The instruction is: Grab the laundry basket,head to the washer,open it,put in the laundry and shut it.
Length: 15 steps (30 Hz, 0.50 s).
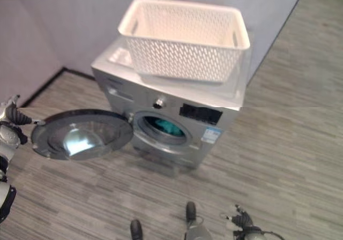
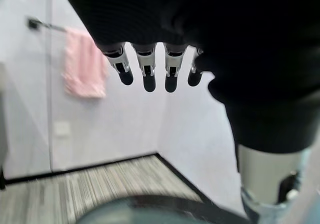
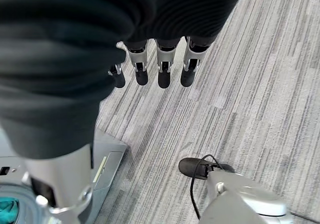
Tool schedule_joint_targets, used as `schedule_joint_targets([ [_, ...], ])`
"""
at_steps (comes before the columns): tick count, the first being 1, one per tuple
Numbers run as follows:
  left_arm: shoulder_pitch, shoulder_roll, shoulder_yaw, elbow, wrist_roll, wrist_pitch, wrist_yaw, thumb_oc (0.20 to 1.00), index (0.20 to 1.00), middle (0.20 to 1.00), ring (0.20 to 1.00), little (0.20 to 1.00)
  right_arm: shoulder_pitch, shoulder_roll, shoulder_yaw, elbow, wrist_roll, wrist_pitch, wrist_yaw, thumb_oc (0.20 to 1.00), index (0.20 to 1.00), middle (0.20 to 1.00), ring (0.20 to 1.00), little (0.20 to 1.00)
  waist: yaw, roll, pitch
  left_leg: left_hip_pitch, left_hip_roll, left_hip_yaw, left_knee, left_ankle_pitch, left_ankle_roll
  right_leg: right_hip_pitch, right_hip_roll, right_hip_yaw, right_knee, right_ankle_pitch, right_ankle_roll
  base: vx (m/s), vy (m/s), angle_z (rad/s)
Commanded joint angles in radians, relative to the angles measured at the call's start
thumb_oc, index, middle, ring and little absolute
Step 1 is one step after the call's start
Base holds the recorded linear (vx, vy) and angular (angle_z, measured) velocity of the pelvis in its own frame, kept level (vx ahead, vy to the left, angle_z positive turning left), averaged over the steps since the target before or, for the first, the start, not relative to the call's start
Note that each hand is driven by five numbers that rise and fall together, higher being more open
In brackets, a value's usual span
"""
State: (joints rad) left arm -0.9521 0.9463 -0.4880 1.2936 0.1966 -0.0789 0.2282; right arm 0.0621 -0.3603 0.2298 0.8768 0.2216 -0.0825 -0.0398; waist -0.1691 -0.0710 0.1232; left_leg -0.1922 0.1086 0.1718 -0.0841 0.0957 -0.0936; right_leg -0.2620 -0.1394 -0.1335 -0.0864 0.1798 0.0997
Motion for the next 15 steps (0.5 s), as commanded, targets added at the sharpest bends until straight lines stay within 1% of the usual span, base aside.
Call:
schedule_joint_targets([
  [1,-0.114,0.042,0.009,0.051,-0.048,0.007,0.004,1.0,1.0,1.0,1.0,1.0,-0.047,-0.08,-0.003,-0.052,0.021,-0.024,0.004,1.0,1.0,1.0,1.0,1.0,-0.02,-0.002,0.044,-0.037,0.051,-0.028,0.167,-0.158,0.004,0.01,-0.083,0.047,0.048,-0.079,0.106,-0.08,-0.008,0.0],
  [3,-0.143,0.045,-0.003,0.06,-0.062,0.01,-0.003,1.0,1.0,1.0,1.0,1.0,-0.051,-0.088,-0.005,-0.071,0.032,-0.023,0.007,1.0,1.0,1.0,1.0,1.0,-0.024,-0.006,0.051,-0.062,0.051,-0.033,0.185,-0.161,0.006,-0.005,-0.08,0.052,0.046,-0.073,0.105,-0.06,-0.013,-0.09],
  [4,-0.214,0.066,-0.024,0.102,-0.104,0.016,-0.017,1.0,1.0,1.0,1.0,1.0,-0.047,-0.089,-0.009,-0.124,0.062,-0.025,0.02,1.0,1.0,1.0,1.0,1.0,-0.036,-0.022,0.059,-0.118,0.056,-0.037,0.218,-0.164,0.006,-0.042,-0.073,0.063,0.039,-0.057,0.107,-0.03,-0.011,-0.09],
  [5,-0.215,0.066,-0.025,0.102,-0.104,0.016,-0.017,1.0,1.0,1.0,1.0,1.0,-0.047,-0.089,-0.009,-0.124,0.062,-0.025,0.02,1.0,1.0,1.0,1.0,1.0,-0.036,-0.022,0.059,-0.119,0.056,-0.038,0.219,-0.165,0.006,-0.043,-0.073,0.063,0.039,-0.057,0.107,0.04,0.002,-0.07],
  [6,-0.229,0.074,-0.029,0.11,-0.118,0.019,-0.02,1.0,1.0,1.0,1.0,1.0,-0.039,-0.09,-0.006,-0.143,0.063,-0.024,0.022,1.0,1.0,1.0,1.0,1.0,-0.036,-0.018,0.061,-0.117,0.065,-0.045,0.226,-0.191,0.001,-0.037,-0.063,0.065,0.036,-0.067,0.113,0.06,0.012,-0.05],
  [8,-0.252,0.077,-0.014,0.129,-0.167,0.027,-0.029,1.0,1.0,1.0,1.0,1.0,-0.033,-0.095,0.001,-0.174,0.061,-0.022,0.023,1.0,1.0,1.0,1.0,1.0,-0.041,-0.025,0.066,-0.143,0.067,-0.05,0.242,-0.194,0.002,-0.051,-0.06,0.068,0.031,-0.061,0.114,0.03,0.009,-0.06],
  [9,-0.252,0.077,-0.014,0.129,-0.167,0.027,-0.03,1.0,1.0,1.0,1.0,1.0,-0.033,-0.095,0.0,-0.174,0.061,-0.021,0.023,1.0,1.0,1.0,1.0,1.0,-0.041,-0.024,0.065,-0.144,0.067,-0.051,0.242,-0.194,0.002,-0.052,-0.06,0.068,0.031,-0.061,0.114,0.02,0.004,-0.06],
  [10,-0.268,0.089,-0.006,0.151,-0.19,0.039,-0.03,1.0,1.0,1.0,1.0,1.0,-0.03,-0.097,0.002,-0.196,0.06,-0.016,0.03,1.0,1.0,1.0,1.0,1.0,-0.046,-0.033,0.065,-0.158,0.07,-0.05,0.251,-0.198,0.004,-0.063,-0.058,0.075,0.028,-0.056,0.114,0.02,0.0,-0.08],
  [11,-0.269,0.089,-0.006,0.151,-0.19,0.039,-0.03,1.0,1.0,1.0,1.0,1.0,-0.03,-0.096,0.002,-0.196,0.06,-0.016,0.03,1.0,1.0,1.0,1.0,1.0,-0.045,-0.033,0.065,-0.158,0.07,-0.05,0.252,-0.199,0.004,-0.064,-0.058,0.075,0.029,-0.056,0.114,0.04,0.012,-0.08],
  [13,-0.297,0.119,-0.009,0.177,-0.197,0.057,-0.031,1.0,1.0,1.0,1.0,1.0,-0.025,-0.107,-0.006,-0.249,0.063,-0.012,0.032,1.0,1.0,1.0,1.0,1.0,-0.053,-0.041,0.063,-0.176,0.074,-0.049,0.265,-0.205,0.006,-0.076,-0.055,0.084,0.023,-0.049,0.117,0.04,0.027,-0.06],
  [15,-0.316,0.161,-0.041,0.195,-0.156,0.077,-0.044,1.0,1.0,1.0,1.0,1.0,-0.01,-0.122,-0.018,-0.304,0.061,-0.004,0.043,1.0,1.0,1.0,1.0,1.0,-0.059,-0.052,0.063,-0.184,0.074,-0.048,0.27,-0.211,0.01,-0.086,-0.053,0.091,0.022,-0.04,0.119,0.04,0.02,-0.03],
])
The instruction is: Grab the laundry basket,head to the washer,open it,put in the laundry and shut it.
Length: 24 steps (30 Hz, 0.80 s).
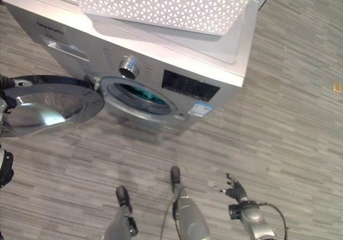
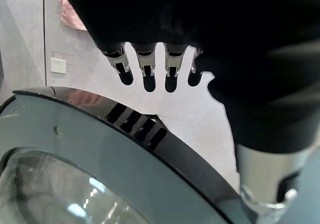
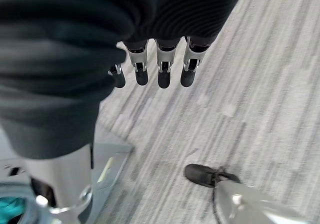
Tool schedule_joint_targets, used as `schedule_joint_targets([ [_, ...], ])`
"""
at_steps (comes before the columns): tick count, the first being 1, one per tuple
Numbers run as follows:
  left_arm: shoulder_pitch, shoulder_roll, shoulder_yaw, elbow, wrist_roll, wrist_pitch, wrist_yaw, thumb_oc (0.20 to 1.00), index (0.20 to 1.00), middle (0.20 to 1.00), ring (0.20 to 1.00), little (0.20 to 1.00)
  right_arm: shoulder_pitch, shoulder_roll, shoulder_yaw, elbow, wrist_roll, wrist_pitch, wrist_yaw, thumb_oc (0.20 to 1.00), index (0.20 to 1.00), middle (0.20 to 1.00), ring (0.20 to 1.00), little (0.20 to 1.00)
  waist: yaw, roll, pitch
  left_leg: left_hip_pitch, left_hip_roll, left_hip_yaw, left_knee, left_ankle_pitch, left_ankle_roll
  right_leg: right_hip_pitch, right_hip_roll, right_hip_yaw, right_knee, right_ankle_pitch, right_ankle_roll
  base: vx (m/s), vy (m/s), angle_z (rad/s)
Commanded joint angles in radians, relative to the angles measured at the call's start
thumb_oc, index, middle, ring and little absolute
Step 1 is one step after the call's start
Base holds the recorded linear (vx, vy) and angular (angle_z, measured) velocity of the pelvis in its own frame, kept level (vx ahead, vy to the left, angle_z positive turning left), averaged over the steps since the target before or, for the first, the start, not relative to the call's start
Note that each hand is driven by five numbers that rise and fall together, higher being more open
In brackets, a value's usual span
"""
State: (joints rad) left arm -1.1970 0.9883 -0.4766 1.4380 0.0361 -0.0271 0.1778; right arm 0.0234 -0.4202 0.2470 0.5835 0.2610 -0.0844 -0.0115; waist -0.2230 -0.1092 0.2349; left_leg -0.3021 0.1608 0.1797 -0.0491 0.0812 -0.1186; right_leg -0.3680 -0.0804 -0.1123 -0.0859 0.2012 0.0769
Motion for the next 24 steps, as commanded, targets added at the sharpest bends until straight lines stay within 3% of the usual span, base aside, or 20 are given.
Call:
schedule_joint_targets([
  [1,-0.077,0.136,-0.062,0.052,0.016,0.029,0.002,1.0,1.0,1.0,1.0,1.0,0.032,-0.066,-0.038,-0.026,0.02,-0.001,0.017,1.0,1.0,1.0,1.0,1.0,-0.007,-0.018,-0.048,-0.079,0.023,-0.056,0.237,-0.196,0.036,0.016,-0.111,0.073,0.02,-0.059,0.142,0.02,0.012,-0.03],
  [8,-0.042,0.187,-0.094,0.048,0.059,0.039,-0.075,1.0,1.0,1.0,1.0,1.0,0.04,-0.096,-0.081,-0.071,0.007,0.005,0.014,1.0,1.0,1.0,1.0,1.0,-0.01,-0.026,-0.038,-0.115,0.026,-0.069,0.248,-0.197,0.039,-0.014,-0.107,0.074,0.023,-0.049,0.144,0.0,0.011,-0.07],
  [17,-0.04,0.116,-0.109,0.009,0.033,0.023,-0.083,1.0,1.0,1.0,1.0,1.0,0.035,-0.146,-0.153,-0.14,0.022,-0.023,-0.019,1.0,1.0,1.0,1.0,1.0,-0.033,-0.021,-0.029,-0.205,0.021,-0.117,0.263,-0.189,0.034,-0.068,-0.101,0.056,0.023,-0.036,0.145,-0.02,0.002,0.12],
  [24,-0.018,0.097,-0.123,0.016,0.058,0.035,-0.183,1.0,1.0,1.0,1.0,1.0,0.021,-0.159,-0.163,-0.174,0.001,-0.014,-0.021,1.0,1.0,1.0,1.0,1.0,-0.046,-0.025,-0.024,-0.248,0.026,-0.124,0.275,-0.189,0.033,-0.105,-0.097,0.062,0.023,-0.027,0.144,0.0,0.002,0.03],
])
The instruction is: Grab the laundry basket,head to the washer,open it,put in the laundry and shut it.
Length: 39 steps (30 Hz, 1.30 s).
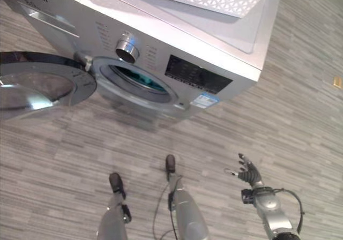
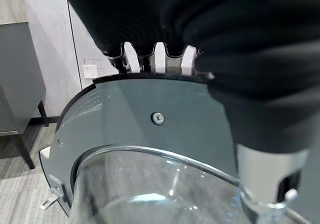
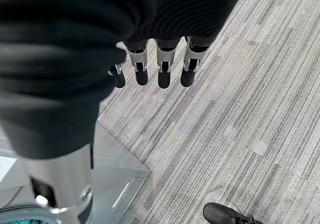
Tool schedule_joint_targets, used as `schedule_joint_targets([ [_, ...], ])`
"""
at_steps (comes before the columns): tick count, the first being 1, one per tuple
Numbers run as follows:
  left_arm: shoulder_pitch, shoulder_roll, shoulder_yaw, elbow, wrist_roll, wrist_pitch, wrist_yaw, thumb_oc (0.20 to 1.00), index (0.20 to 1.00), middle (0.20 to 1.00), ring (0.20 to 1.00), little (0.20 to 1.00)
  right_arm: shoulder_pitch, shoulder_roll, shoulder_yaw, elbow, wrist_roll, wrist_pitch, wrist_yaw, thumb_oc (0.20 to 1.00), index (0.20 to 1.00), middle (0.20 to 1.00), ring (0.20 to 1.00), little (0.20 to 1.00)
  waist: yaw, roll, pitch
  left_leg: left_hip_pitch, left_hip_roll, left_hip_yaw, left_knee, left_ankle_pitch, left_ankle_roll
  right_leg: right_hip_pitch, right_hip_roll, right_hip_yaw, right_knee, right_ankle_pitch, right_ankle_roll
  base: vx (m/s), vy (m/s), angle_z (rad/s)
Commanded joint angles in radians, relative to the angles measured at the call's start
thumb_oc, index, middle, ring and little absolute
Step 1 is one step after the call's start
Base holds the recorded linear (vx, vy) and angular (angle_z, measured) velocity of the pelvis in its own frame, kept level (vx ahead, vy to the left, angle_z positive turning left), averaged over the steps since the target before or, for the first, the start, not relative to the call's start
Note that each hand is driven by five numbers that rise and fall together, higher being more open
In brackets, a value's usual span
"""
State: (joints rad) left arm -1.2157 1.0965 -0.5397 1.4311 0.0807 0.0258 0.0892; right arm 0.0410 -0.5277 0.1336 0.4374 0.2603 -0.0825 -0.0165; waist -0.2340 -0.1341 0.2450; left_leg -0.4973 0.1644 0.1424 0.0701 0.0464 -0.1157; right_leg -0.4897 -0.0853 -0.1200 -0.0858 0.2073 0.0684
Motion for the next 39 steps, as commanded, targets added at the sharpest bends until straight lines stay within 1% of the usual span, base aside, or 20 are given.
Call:
schedule_joint_targets([
  [1,0.001,-0.009,-0.076,0.024,0.039,-0.019,-0.106,1.0,1.0,1.0,1.0,1.0,0.004,-0.056,-0.049,-0.036,-0.005,-0.016,-0.013,1.0,1.0,1.0,1.0,1.0,-0.039,-0.001,-0.033,-0.063,0.024,-0.089,0.16,-0.153,0.029,0.009,-0.092,0.068,0.023,-0.032,0.151,0.0,0.0,0.0],
  [4,0.018,-0.014,-0.089,0.025,0.07,-0.028,-0.129,1.0,1.0,1.0,1.0,1.0,0.009,-0.063,-0.048,-0.049,-0.013,-0.019,-0.007,1.0,1.0,1.0,1.0,1.0,-0.049,-0.002,-0.032,-0.082,0.024,-0.091,0.162,-0.153,0.027,-0.009,-0.092,0.072,0.025,-0.03,0.15,0.0,0.0,0.0],
  [7,0.069,-0.033,-0.063,0.016,0.058,-0.032,-0.163,1.0,1.0,1.0,1.0,1.0,0.005,-0.063,-0.049,-0.036,-0.02,-0.016,-0.007,1.0,1.0,1.0,1.0,1.0,-0.054,0.005,-0.035,-0.101,0.019,-0.094,0.164,-0.152,0.026,-0.026,-0.093,0.071,0.028,-0.03,0.149,0.0,0.0,0.0],
  [12,0.248,-0.132,0.017,-0.049,0.025,-0.036,-0.268,1.0,1.0,1.0,1.0,1.0,-0.007,-0.055,-0.046,-0.007,-0.038,-0.005,-0.006,1.0,1.0,1.0,1.0,1.0,-0.05,0.026,-0.043,-0.106,0.008,-0.088,0.163,-0.157,0.027,-0.036,-0.102,0.075,0.033,-0.031,0.147,0.02,0.033,0.03],
  [14,0.399,-0.224,0.06,-0.14,-0.009,-0.041,-0.329,1.0,1.0,1.0,1.0,1.0,0.001,-0.057,-0.057,-0.021,-0.053,0.008,0.001,1.0,1.0,1.0,1.0,1.0,-0.043,0.041,-0.049,-0.1,0.002,-0.082,0.168,-0.165,0.028,-0.037,-0.107,0.077,0.042,-0.036,0.145,0.03,0.041,0.03],
  [15,0.403,-0.224,0.063,-0.143,-0.009,-0.04,-0.329,1.0,1.0,1.0,1.0,1.0,0.002,-0.059,-0.056,-0.022,-0.053,0.008,0.001,1.0,1.0,1.0,1.0,1.0,-0.044,0.042,-0.05,-0.1,0.002,-0.082,0.168,-0.166,0.028,-0.037,-0.107,0.077,0.042,-0.036,0.145,0.03,0.038,0.02],
  [17,0.507,-0.29,0.083,-0.23,-0.069,-0.054,-0.347,1.0,1.0,1.0,1.0,1.0,0.009,-0.054,-0.075,-0.024,-0.058,0.012,0.005,1.0,1.0,1.0,1.0,1.0,-0.035,0.053,-0.056,-0.089,-0.002,-0.078,0.168,-0.171,0.031,-0.033,-0.109,0.08,0.049,-0.043,0.142,0.02,0.02,-0.01],
  [20,0.72,-0.354,0.074,-0.463,-0.245,-0.078,-0.41,1.0,1.0,1.0,1.0,1.0,0.032,-0.057,-0.122,-0.032,-0.075,0.02,0.004,1.0,1.0,1.0,1.0,1.0,-0.018,0.077,-0.066,-0.05,-0.009,-0.071,0.159,-0.177,0.036,-0.017,-0.111,0.083,0.066,-0.059,0.137,0.06,0.044,-0.08],
  [21,0.842,-0.375,0.03,-0.619,-0.404,-0.086,-0.443,1.0,1.0,1.0,1.0,1.0,0.05,-0.067,-0.149,-0.036,-0.088,0.02,0.006,1.0,1.0,1.0,1.0,1.0,-0.01,0.089,-0.071,-0.021,-0.011,-0.065,0.152,-0.181,0.04,-0.002,-0.113,0.086,0.076,-0.068,0.134,0.09,0.04,-0.1],
  [22,0.894,-0.395,0.004,-0.685,-0.491,-0.085,-0.456,1.0,1.0,1.0,1.0,1.0,0.057,-0.072,-0.157,-0.031,-0.095,0.016,0.005,1.0,1.0,1.0,1.0,1.0,-0.007,0.094,-0.075,-0.002,-0.011,-0.062,0.149,-0.181,0.04,0.007,-0.114,0.089,0.083,-0.075,0.133,0.09,0.031,-0.09],
  [24,0.964,-0.448,-0.029,-0.772,-0.593,-0.091,-0.451,1.0,1.0,1.0,1.0,1.0,0.053,-0.073,-0.154,-0.001,-0.109,0.006,-0.002,1.0,1.0,1.0,1.0,1.0,0.0,0.104,-0.081,0.049,-0.013,-0.051,0.129,-0.181,0.042,0.034,-0.114,0.097,0.09,-0.086,0.131,0.08,0.022,-0.11],
  [26,1.017,-0.555,-0.046,-0.849,-0.698,-0.101,-0.426,1.0,1.0,1.0,1.0,1.0,0.039,-0.057,-0.149,0.047,-0.121,-0.005,-0.023,1.0,1.0,1.0,1.0,1.0,0.004,0.108,-0.088,0.13,-0.012,-0.039,0.097,-0.179,0.042,0.086,-0.119,0.099,0.096,-0.104,0.132,0.1,0.007,-0.13],
  [27,1.017,-0.556,-0.046,-0.849,-0.698,-0.101,-0.426,1.0,1.0,1.0,1.0,1.0,0.039,-0.058,-0.149,0.048,-0.121,-0.006,-0.023,1.0,1.0,1.0,1.0,1.0,0.004,0.108,-0.086,0.133,-0.012,-0.038,0.096,-0.178,0.042,0.089,-0.119,0.099,0.095,-0.104,0.132,0.08,-0.006,-0.17],
  [29,1.024,-0.65,-0.062,-0.875,-0.742,-0.1,-0.411,1.0,1.0,1.0,1.0,1.0,0.017,-0.032,-0.134,0.104,-0.115,-0.01,-0.05,1.0,1.0,1.0,1.0,1.0,-0.001,0.107,-0.088,0.197,-0.01,-0.028,0.069,-0.173,0.041,0.135,-0.121,0.102,0.095,-0.115,0.132,0.06,-0.02,-0.16],
  [30,1.024,-0.651,-0.062,-0.875,-0.742,-0.1,-0.411,1.0,1.0,1.0,1.0,1.0,0.016,-0.033,-0.134,0.105,-0.115,-0.011,-0.05,1.0,1.0,1.0,1.0,1.0,0.0,0.106,-0.085,0.202,-0.01,-0.027,0.066,-0.172,0.041,0.138,-0.121,0.103,0.095,-0.115,0.132,0.05,-0.027,-0.1],
  [31,1.021,-0.686,-0.059,-0.876,-0.747,-0.113,-0.386,1.0,1.0,1.0,1.0,1.0,0.012,-0.021,-0.131,0.112,-0.111,-0.009,-0.055,1.0,1.0,1.0,1.0,1.0,-0.001,0.105,-0.085,0.224,-0.01,-0.023,0.058,-0.169,0.042,0.154,-0.121,0.103,0.094,-0.12,0.13,0.0,-0.057,-0.12],
  [32,1.015,-0.748,-0.067,-0.879,-0.731,-0.129,-0.347,1.0,1.0,1.0,1.0,1.0,0.006,0.003,-0.116,0.139,-0.113,-0.011,-0.064,1.0,1.0,1.0,1.0,1.0,-0.009,0.093,-0.083,0.275,-0.017,0.0,0.026,-0.138,0.047,0.18,-0.125,0.108,0.091,-0.112,0.124,0.0,-0.057,-0.15],
  [33,1.015,-0.748,-0.067,-0.879,-0.731,-0.129,-0.347,1.0,1.0,1.0,1.0,1.0,0.006,0.003,-0.116,0.139,-0.113,-0.011,-0.064,1.0,1.0,1.0,1.0,1.0,-0.008,0.092,-0.08,0.279,-0.018,0.001,0.024,-0.137,0.047,0.183,-0.125,0.108,0.09,-0.112,0.124,0.01,-0.068,-0.25],
  [36,1.037,-0.807,-0.056,-0.884,-0.738,-0.139,-0.317,1.0,1.0,1.0,1.0,1.0,0.004,0.035,-0.076,0.177,-0.122,-0.001,-0.061,1.0,1.0,1.0,1.0,1.0,-0.005,0.093,-0.099,0.378,-0.018,0.032,-0.039,-0.122,0.049,0.238,-0.112,0.119,0.081,-0.128,0.123,0.08,-0.08,-0.26],
  [39,1.084,-0.797,-0.04,-0.906,-0.725,-0.145,-0.317,1.0,1.0,1.0,1.0,1.0,0.01,0.048,-0.058,0.22,-0.131,0.004,-0.05,1.0,1.0,1.0,1.0,1.0,0.006,0.103,-0.11,0.43,-0.012,0.043,-0.069,-0.111,0.046,0.275,-0.106,0.119,0.071,-0.14,0.123,0.08,-0.093,-0.17],
])
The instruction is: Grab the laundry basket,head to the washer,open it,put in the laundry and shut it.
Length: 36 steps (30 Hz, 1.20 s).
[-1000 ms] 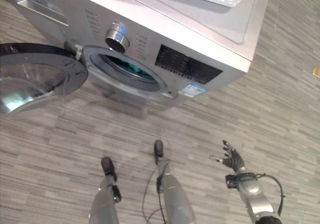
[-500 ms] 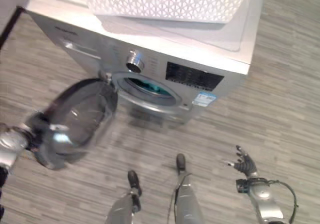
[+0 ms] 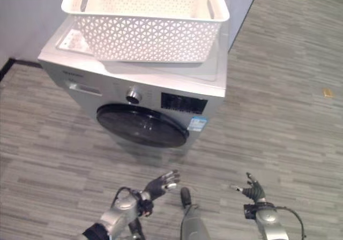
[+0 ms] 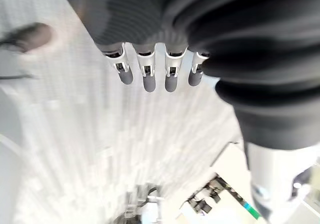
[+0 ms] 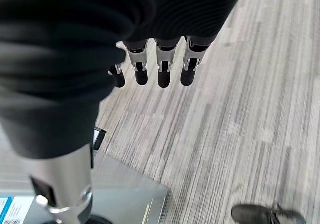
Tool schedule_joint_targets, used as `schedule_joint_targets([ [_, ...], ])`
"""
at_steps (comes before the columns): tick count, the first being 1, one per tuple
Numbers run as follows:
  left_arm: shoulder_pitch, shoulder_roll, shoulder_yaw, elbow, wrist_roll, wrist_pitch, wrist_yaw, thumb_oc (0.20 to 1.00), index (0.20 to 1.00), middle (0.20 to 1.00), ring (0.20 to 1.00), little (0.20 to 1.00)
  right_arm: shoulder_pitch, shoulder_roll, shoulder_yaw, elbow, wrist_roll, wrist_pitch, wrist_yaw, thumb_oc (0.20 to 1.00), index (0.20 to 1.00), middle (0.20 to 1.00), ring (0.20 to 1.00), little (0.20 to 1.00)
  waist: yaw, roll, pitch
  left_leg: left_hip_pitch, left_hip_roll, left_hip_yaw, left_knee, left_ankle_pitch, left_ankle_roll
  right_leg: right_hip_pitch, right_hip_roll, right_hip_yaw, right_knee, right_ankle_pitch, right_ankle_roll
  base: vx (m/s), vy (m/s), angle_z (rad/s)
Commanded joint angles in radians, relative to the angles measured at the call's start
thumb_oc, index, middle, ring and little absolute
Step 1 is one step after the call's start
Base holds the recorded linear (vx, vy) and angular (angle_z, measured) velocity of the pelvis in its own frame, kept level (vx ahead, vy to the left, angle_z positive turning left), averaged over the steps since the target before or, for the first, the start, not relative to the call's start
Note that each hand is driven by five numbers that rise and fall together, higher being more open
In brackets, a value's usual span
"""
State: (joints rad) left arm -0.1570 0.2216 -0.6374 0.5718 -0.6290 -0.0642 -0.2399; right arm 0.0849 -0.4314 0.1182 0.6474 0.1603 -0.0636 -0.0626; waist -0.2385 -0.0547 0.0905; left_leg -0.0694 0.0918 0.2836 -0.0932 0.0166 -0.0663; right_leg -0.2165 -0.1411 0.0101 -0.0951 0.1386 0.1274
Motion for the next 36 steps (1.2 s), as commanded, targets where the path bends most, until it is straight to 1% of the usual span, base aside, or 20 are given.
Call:
schedule_joint_targets([
  [1,0.042,0.084,0.071,-0.051,-0.011,-0.061,0.013,1.0,1.0,1.0,1.0,1.0,-0.034,-0.04,-0.041,0.028,-0.025,-0.016,-0.003,1.0,1.0,1.0,1.0,1.0,0.015,0.028,0.04,0.015,0.062,-0.097,0.086,-0.079,-0.004,0.013,-0.048,-0.011,0.077,-0.076,0.063,0.05,-0.088,0.0],
  [3,0.116,0.12,0.139,-0.085,0.038,-0.106,0.01,1.0,1.0,1.0,1.0,1.0,-0.023,-0.014,-0.046,0.067,-0.005,-0.033,0.003,1.0,1.0,1.0,1.0,1.0,0.038,0.036,0.026,0.045,0.066,-0.102,0.067,-0.07,-0.009,0.048,-0.044,-0.025,0.067,-0.09,0.061,0.04,-0.123,-0.03],
  [6,0.16,0.114,0.203,-0.069,0.04,-0.117,0.021,1.0,1.0,1.0,1.0,1.0,-0.008,0.004,-0.059,0.089,0.017,-0.045,0.006,1.0,1.0,1.0,1.0,1.0,0.051,0.036,0.011,0.055,0.065,-0.107,0.053,-0.061,-0.011,0.066,-0.041,-0.032,0.057,-0.096,0.059,0.02,-0.094,0.05],
  [9,0.224,0.113,0.327,-0.079,0.055,-0.193,0.06,1.0,1.0,1.0,1.0,1.0,0.017,0.051,-0.077,0.15,0.056,-0.072,0.005,1.0,1.0,1.0,1.0,1.0,0.08,0.032,-0.002,0.07,0.067,-0.126,0.044,-0.049,-0.017,0.104,-0.037,-0.054,0.048,-0.107,0.053,0.01,-0.117,0.08],
  [13,0.272,0.108,0.426,0.002,0.056,-0.216,0.079,1.0,1.0,1.0,1.0,1.0,0.031,0.073,-0.104,0.225,0.078,-0.076,0.01,1.0,1.0,1.0,1.0,1.0,0.103,0.038,-0.024,0.09,0.069,-0.139,0.033,-0.041,-0.022,0.148,-0.035,-0.082,0.041,-0.12,0.049,0.03,-0.076,0.32],
  [14,0.289,0.117,0.447,0.046,0.104,-0.225,0.091,1.0,1.0,1.0,1.0,1.0,0.03,0.077,-0.125,0.25,0.105,-0.076,0.014,1.0,1.0,1.0,1.0,1.0,0.107,0.046,-0.032,0.102,0.07,-0.145,0.025,-0.037,-0.024,0.165,-0.035,-0.091,0.038,-0.124,0.047,0.03,-0.035,0.1],
  [16,0.287,0.121,0.445,0.063,0.13,-0.226,0.096,1.0,1.0,1.0,1.0,1.0,0.031,0.077,-0.129,0.254,0.111,-0.075,0.018,1.0,1.0,1.0,1.0,1.0,0.107,0.048,-0.035,0.106,0.07,-0.146,0.021,-0.036,-0.024,0.17,-0.034,-0.094,0.037,-0.125,0.047,0.02,-0.02,0.06],
  [17,0.268,0.138,0.41,0.103,0.266,-0.236,0.14,1.0,1.0,1.0,1.0,1.0,0.029,0.075,-0.144,0.254,0.145,-0.077,0.019,1.0,1.0,1.0,1.0,1.0,0.101,0.055,-0.038,0.109,0.069,-0.142,0.015,-0.033,-0.026,0.17,-0.034,-0.094,0.037,-0.125,0.047,0.02,-0.01,0.07],
  [18,0.267,0.137,0.41,0.103,0.267,-0.237,0.141,1.0,1.0,1.0,1.0,1.0,0.029,0.075,-0.145,0.254,0.145,-0.077,0.019,1.0,1.0,1.0,1.0,1.0,0.102,0.055,-0.038,0.109,0.07,-0.142,0.015,-0.033,-0.026,0.17,-0.034,-0.094,0.037,-0.126,0.047,0.01,-0.015,0.03],
  [21,0.185,0.159,0.276,0.16,0.543,-0.252,0.197,1.0,1.0,1.0,1.0,1.0,0.027,0.061,-0.122,0.227,0.14,-0.075,0.02,1.0,1.0,1.0,1.0,1.0,0.078,0.063,-0.043,0.105,0.072,-0.131,0.006,-0.033,-0.03,0.154,-0.029,-0.082,0.035,-0.124,0.048,0.0,0.0,0.0],
  [22,0.185,0.159,0.276,0.16,0.543,-0.252,0.197,1.0,1.0,1.0,1.0,1.0,0.027,0.061,-0.122,0.227,0.14,-0.075,0.02,1.0,1.0,1.0,1.0,1.0,0.078,0.063,-0.044,0.104,0.072,-0.13,0.006,-0.033,-0.03,0.153,-0.029,-0.082,0.035,-0.124,0.048,0.0,-0.017,-0.06],
  [23,0.06,0.162,0.121,0.242,0.838,-0.231,0.247,1.0,1.0,1.0,1.0,1.0,0.024,0.042,-0.095,0.196,0.117,-0.08,0.014,1.0,1.0,1.0,1.0,1.0,0.049,0.068,-0.046,0.098,0.077,-0.115,0.006,-0.035,-0.036,0.136,-0.023,-0.064,0.036,-0.123,0.048,-0.02,-0.013,-0.04],
  [26,-0.185,0.125,-0.092,0.338,1.095,-0.215,0.375,1.0,1.0,1.0,1.0,1.0,-0.002,0.006,-0.04,0.135,0.106,-0.097,-0.022,1.0,1.0,1.0,1.0,1.0,-0.011,0.077,-0.038,0.075,0.083,-0.081,0.006,-0.037,-0.041,0.07,-0.01,-0.015,0.043,-0.112,0.053,-0.07,0.0,-0.25],
  [28,-0.319,0.094,-0.185,0.405,1.199,-0.193,0.421,1.0,1.0,1.0,1.0,1.0,-0.02,-0.021,-0.016,0.103,0.111,-0.11,-0.034,1.0,1.0,1.0,1.0,1.0,-0.047,0.081,-0.037,0.055,0.09,-0.052,0.006,-0.036,-0.045,0.02,0.0,0.02,0.048,-0.102,0.058,-0.08,0.004,-0.59],
  [29,-0.443,0.074,-0.247,0.487,1.282,-0.163,0.431,1.0,1.0,1.0,1.0,1.0,-0.036,-0.044,-0.006,0.077,0.129,-0.119,-0.039,1.0,1.0,1.0,1.0,1.0,-0.086,0.083,-0.038,0.036,0.096,-0.021,0.006,-0.038,-0.051,-0.022,0.01,0.054,0.048,-0.092,0.064,-0.06,0.003,-0.76],
  [30,-0.445,0.071,-0.248,0.49,1.283,-0.163,0.433,1.0,1.0,1.0,1.0,1.0,-0.037,-0.045,-0.007,0.078,0.13,-0.119,-0.039,1.0,1.0,1.0,1.0,1.0,-0.084,0.084,-0.038,0.036,0.097,-0.019,0.006,-0.038,-0.051,-0.024,0.011,0.056,0.049,-0.092,0.064,-0.06,0.008,-0.71],
  [31,-0.544,0.079,-0.292,0.557,1.348,-0.151,0.426,1.0,1.0,1.0,1.0,1.0,-0.051,-0.069,-0.002,0.06,0.143,-0.121,-0.031,1.0,1.0,1.0,1.0,1.0,-0.12,0.084,-0.037,0.019,0.104,0.011,0.006,-0.036,-0.056,-0.067,0.02,0.088,0.052,-0.08,0.068,-0.03,0.004,-0.81],
  [32,-0.545,0.078,-0.292,0.558,1.348,-0.151,0.426,1.0,1.0,1.0,1.0,1.0,-0.052,-0.069,-0.003,0.06,0.143,-0.121,-0.031,1.0,1.0,1.0,1.0,1.0,-0.118,0.084,-0.038,0.018,0.104,0.013,0.006,-0.036,-0.056,-0.069,0.021,0.09,0.053,-0.08,0.068,0.04,0.03,-0.95],
  [33,-0.656,0.136,-0.316,0.638,1.405,-0.13,0.421,1.0,1.0,1.0,1.0,1.0,-0.071,-0.104,-0.01,0.025,0.173,-0.133,-0.033,1.0,1.0,1.0,1.0,1.0,-0.167,0.08,-0.04,0.006,0.116,0.043,0.006,-0.053,-0.067,-0.112,0.034,0.121,0.052,-0.077,0.081,0.07,0.025,-0.92],
  [36,-0.716,0.194,-0.289,0.689,1.403,-0.102,0.415,1.0,1.0,1.0,1.0,1.0,-0.076,-0.126,-0.036,-0.019,0.201,-0.143,-0.041,1.0,1.0,1.0,1.0,1.0,-0.194,0.067,-0.034,-0.016,0.124,0.067,0.006,-0.044,-0.075,-0.151,0.047,0.146,0.05,-0.056,0.088,0.01,-0.013,-0.52],
])
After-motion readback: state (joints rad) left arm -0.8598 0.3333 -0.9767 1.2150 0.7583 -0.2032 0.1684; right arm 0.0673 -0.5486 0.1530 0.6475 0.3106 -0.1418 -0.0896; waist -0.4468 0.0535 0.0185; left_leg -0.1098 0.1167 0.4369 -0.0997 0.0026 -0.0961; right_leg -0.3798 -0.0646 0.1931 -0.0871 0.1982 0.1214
